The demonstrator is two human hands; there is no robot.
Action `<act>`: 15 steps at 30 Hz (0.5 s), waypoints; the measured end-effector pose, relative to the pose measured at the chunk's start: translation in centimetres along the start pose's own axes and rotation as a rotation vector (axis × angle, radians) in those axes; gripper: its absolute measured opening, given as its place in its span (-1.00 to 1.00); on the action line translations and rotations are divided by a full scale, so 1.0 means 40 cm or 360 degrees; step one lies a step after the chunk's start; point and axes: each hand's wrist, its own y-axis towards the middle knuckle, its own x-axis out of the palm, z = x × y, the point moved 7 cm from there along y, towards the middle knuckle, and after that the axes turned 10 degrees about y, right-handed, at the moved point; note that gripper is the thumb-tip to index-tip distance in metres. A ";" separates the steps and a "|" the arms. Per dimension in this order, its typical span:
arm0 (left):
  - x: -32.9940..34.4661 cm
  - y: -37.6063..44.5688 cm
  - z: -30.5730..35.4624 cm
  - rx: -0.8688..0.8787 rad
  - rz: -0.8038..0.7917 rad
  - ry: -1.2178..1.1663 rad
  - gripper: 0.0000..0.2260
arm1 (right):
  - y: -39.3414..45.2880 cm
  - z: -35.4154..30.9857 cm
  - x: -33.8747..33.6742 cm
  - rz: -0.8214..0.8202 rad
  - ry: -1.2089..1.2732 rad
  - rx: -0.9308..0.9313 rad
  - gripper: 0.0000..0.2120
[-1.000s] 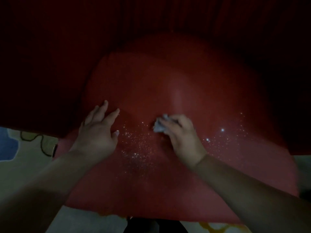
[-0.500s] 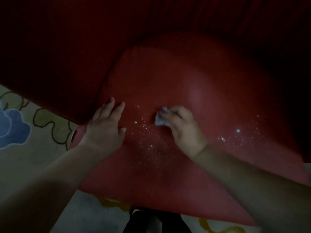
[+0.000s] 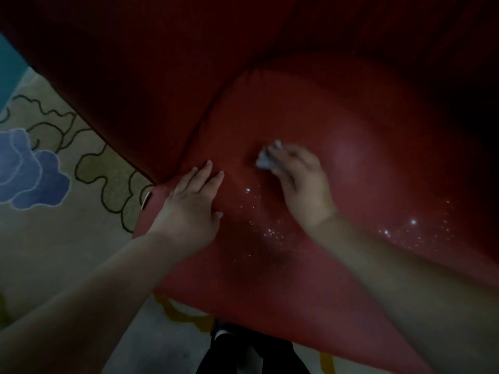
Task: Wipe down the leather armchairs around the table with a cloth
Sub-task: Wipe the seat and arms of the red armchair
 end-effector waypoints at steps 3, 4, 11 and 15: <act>0.002 -0.008 -0.006 -0.0017 0.0064 -0.0046 -0.30 | 0.076 -0.008 0.078 -0.0254 -0.0058 0.0085 -0.63; 0.003 -0.012 -0.009 -0.0024 0.0073 -0.0049 -0.30 | 0.053 -0.007 0.105 -0.0367 -0.0152 0.0041 -0.62; 0.012 -0.040 -0.022 0.0005 0.0096 -0.0047 -0.30 | -0.142 -0.049 0.076 -0.0456 0.0039 -0.0146 -0.70; 0.022 -0.044 -0.024 0.0011 0.0154 -0.0039 -0.30 | 0.015 -0.034 0.036 -0.0043 -0.0004 -0.0041 -0.65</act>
